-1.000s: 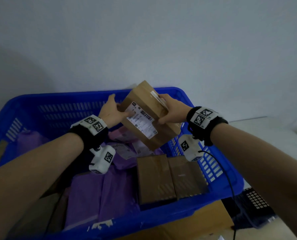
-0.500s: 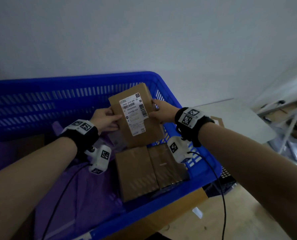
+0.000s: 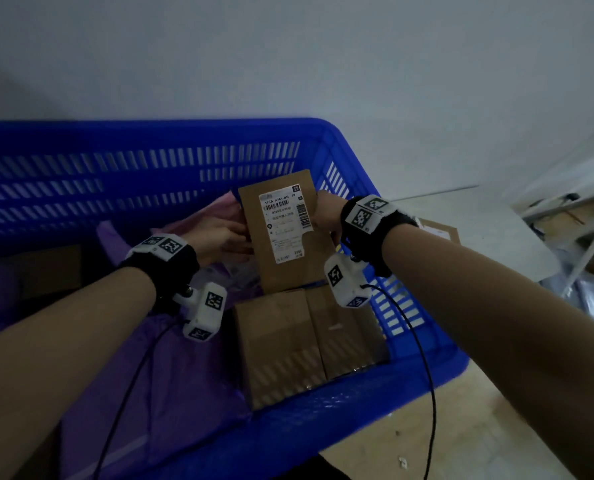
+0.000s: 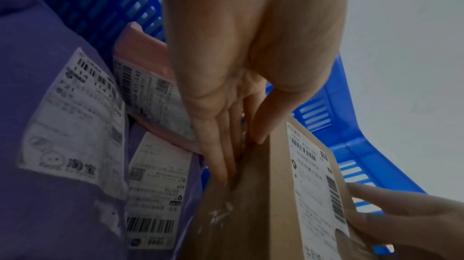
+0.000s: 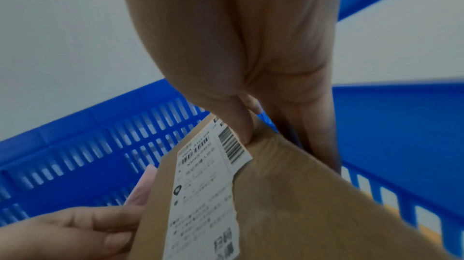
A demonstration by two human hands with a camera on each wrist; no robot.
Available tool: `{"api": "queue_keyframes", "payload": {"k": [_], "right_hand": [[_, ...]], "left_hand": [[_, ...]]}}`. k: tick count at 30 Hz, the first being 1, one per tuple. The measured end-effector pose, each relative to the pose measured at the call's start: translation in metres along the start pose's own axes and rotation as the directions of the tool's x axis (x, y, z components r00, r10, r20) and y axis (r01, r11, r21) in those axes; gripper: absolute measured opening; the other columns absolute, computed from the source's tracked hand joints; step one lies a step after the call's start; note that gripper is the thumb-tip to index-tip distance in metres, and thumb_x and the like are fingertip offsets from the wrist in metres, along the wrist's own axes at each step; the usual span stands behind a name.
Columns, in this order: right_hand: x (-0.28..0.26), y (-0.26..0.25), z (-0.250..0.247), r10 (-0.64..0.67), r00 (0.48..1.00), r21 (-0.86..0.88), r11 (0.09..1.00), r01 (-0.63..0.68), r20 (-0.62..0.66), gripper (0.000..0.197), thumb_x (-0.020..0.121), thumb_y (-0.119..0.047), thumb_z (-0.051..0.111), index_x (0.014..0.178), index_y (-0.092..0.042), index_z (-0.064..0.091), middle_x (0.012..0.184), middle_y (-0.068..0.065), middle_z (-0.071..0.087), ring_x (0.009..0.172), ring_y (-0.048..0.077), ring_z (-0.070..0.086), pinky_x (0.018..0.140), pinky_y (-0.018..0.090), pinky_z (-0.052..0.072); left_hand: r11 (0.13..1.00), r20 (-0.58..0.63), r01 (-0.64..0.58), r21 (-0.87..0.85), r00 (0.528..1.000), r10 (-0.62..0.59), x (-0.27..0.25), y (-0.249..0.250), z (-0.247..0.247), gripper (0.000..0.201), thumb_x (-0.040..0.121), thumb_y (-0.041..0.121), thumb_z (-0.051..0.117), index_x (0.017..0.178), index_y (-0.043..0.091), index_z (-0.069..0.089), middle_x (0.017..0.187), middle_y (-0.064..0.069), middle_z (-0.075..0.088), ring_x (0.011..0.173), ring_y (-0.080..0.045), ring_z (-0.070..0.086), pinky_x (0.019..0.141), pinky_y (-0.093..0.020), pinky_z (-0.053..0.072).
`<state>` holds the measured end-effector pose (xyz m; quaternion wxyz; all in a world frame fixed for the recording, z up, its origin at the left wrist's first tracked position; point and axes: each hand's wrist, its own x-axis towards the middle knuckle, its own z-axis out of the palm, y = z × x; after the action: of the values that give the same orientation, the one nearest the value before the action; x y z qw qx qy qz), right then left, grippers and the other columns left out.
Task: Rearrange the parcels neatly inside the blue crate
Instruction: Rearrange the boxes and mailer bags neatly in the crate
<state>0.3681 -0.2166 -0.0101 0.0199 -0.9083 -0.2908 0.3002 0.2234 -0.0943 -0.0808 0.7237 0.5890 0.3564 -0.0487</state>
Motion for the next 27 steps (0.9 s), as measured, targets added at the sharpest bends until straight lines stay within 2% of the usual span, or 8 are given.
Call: {"api": "queue_keyframes", "payload": {"k": [5,8,13,17,19,21,24,27], "right_hand": [[0.022,-0.006,0.003,0.107,0.993,-0.202,0.975,-0.096,0.044,0.047,0.098,-0.022,0.049,0.137,0.002,0.038,0.139,0.018,0.048,0.125,0.031,0.051,0.103,0.039,0.045],[0.031,-0.009,0.007,0.123,0.990,-0.238,0.966,-0.106,0.061,0.063,0.094,-0.032,0.054,0.141,0.003,0.031,0.140,0.016,0.046,0.126,0.030,0.049,0.105,0.040,0.044],[0.059,-0.006,0.018,0.071,0.993,-0.323,0.946,-0.037,0.092,0.052,0.087,-0.046,0.057,0.129,-0.015,0.053,0.125,0.009,0.061,0.104,0.028,0.062,0.093,0.041,0.053],[0.052,-0.021,0.010,0.124,0.991,-0.271,0.953,-0.135,-0.057,0.085,0.081,-0.025,0.073,0.145,-0.005,0.020,0.139,0.018,0.042,0.122,0.036,0.050,0.087,0.038,0.046],[0.052,-0.029,0.006,0.003,0.991,-0.337,0.940,-0.050,-0.137,0.092,0.080,-0.020,0.074,0.147,-0.009,0.012,0.150,0.021,0.021,0.134,0.040,0.034,0.097,0.047,0.042],[0.053,-0.035,0.004,-0.176,0.983,-0.423,0.896,0.137,-0.055,0.094,0.080,-0.026,0.074,0.150,-0.018,0.012,0.155,0.018,0.010,0.140,0.039,0.021,0.105,0.051,0.037],[0.056,-0.046,0.007,-0.232,0.966,-0.424,0.868,0.259,0.117,0.080,0.084,-0.037,0.067,0.147,-0.019,0.023,0.150,0.018,0.026,0.132,0.039,0.036,0.103,0.046,0.040],[0.061,-0.052,0.010,-0.228,0.951,-0.352,0.890,0.291,0.211,0.068,0.089,-0.039,0.059,0.143,-0.011,0.030,0.138,0.018,0.046,0.120,0.035,0.049,0.094,0.039,0.044]], "left_hand": [[0.996,0.114,0.067,0.056,0.991,-0.073,0.012,-0.005,-0.009,0.043,0.093,-0.008,0.045,0.134,0.003,0.049,0.123,-0.017,0.064,0.113,-0.029,0.062,0.088,-0.039,0.056],[0.993,0.123,0.099,0.070,0.987,-0.107,0.017,-0.007,-0.012,0.043,0.095,-0.006,0.040,0.136,0.005,0.047,0.125,-0.017,0.063,0.112,-0.026,0.062,0.086,-0.038,0.056],[0.993,0.097,0.097,0.074,0.990,-0.104,0.028,-0.014,-0.010,0.038,0.097,0.001,0.042,0.134,0.007,0.048,0.118,-0.009,0.062,0.093,-0.017,0.063,0.090,-0.035,0.050],[0.990,0.045,0.091,0.107,0.994,-0.096,0.036,-0.017,-0.012,0.040,0.096,0.000,0.044,0.135,0.006,0.046,0.116,-0.010,0.061,0.090,-0.017,0.062,0.090,-0.035,0.051],[0.983,0.034,0.088,0.159,0.995,-0.094,0.038,-0.018,-0.013,0.040,0.096,-0.003,0.041,0.135,0.006,0.047,0.130,-0.013,0.056,0.102,-0.020,0.059,0.096,-0.036,0.049],[0.973,0.035,0.070,0.220,0.996,-0.080,0.040,-0.020,-0.015,0.042,0.095,-0.006,0.042,0.135,0.006,0.047,0.137,-0.011,0.051,0.114,-0.022,0.056,0.094,-0.033,0.048],[0.907,0.030,-0.001,0.421,0.999,-0.013,0.044,-0.023,-0.021,0.041,0.094,-0.005,0.043,0.134,0.005,0.050,0.137,-0.010,0.052,0.121,-0.021,0.052,0.089,-0.024,0.045],[0.700,0.063,-0.031,0.714,0.998,-0.019,0.047,-0.033,-0.030,0.038,0.095,0.003,0.042,0.131,0.008,0.054,0.134,-0.010,0.054,0.117,-0.025,0.055,0.085,-0.024,0.044]]}}
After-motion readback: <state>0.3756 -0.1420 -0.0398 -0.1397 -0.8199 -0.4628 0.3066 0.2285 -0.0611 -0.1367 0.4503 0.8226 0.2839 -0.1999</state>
